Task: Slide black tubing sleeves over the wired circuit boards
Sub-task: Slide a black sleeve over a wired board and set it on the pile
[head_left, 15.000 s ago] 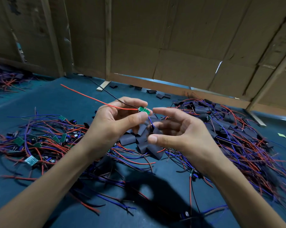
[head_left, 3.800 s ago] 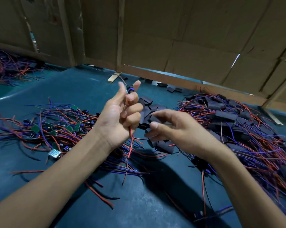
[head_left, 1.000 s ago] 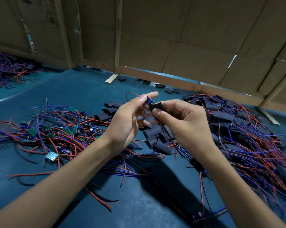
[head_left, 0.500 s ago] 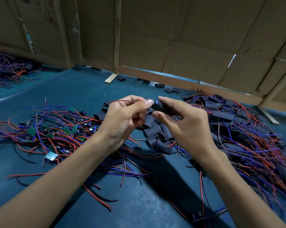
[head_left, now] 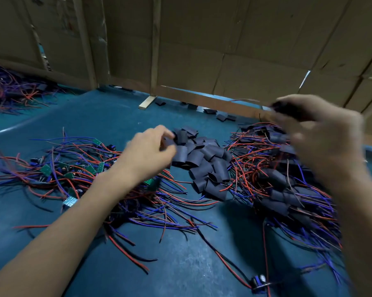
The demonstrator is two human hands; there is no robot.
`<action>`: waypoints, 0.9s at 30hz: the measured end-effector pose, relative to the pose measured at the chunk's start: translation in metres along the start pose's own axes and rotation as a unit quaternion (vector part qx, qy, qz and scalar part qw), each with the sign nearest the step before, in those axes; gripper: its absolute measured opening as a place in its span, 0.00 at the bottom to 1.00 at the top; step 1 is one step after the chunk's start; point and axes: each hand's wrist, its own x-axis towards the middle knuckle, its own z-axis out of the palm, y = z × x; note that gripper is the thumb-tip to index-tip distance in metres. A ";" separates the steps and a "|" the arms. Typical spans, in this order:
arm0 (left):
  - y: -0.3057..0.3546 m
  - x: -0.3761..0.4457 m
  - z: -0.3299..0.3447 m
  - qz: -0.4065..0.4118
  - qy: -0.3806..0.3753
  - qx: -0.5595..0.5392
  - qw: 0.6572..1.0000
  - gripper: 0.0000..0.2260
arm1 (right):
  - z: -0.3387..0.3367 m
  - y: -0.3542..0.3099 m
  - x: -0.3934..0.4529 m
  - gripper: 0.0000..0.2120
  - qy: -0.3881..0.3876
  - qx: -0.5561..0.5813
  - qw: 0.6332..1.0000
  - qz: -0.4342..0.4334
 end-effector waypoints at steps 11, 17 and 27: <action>-0.026 0.006 0.002 -0.092 -0.012 0.281 0.955 0.10 | -0.006 0.038 -0.003 0.24 -0.288 -0.244 0.891 0.252; -0.006 -0.001 -0.002 0.129 0.174 0.117 0.969 0.10 | 0.041 -0.025 -0.019 0.22 -0.164 -0.030 0.982 0.083; 0.023 -0.024 0.021 0.338 0.141 -0.136 0.921 0.08 | 0.076 -0.055 -0.037 0.11 -0.233 0.501 0.716 0.426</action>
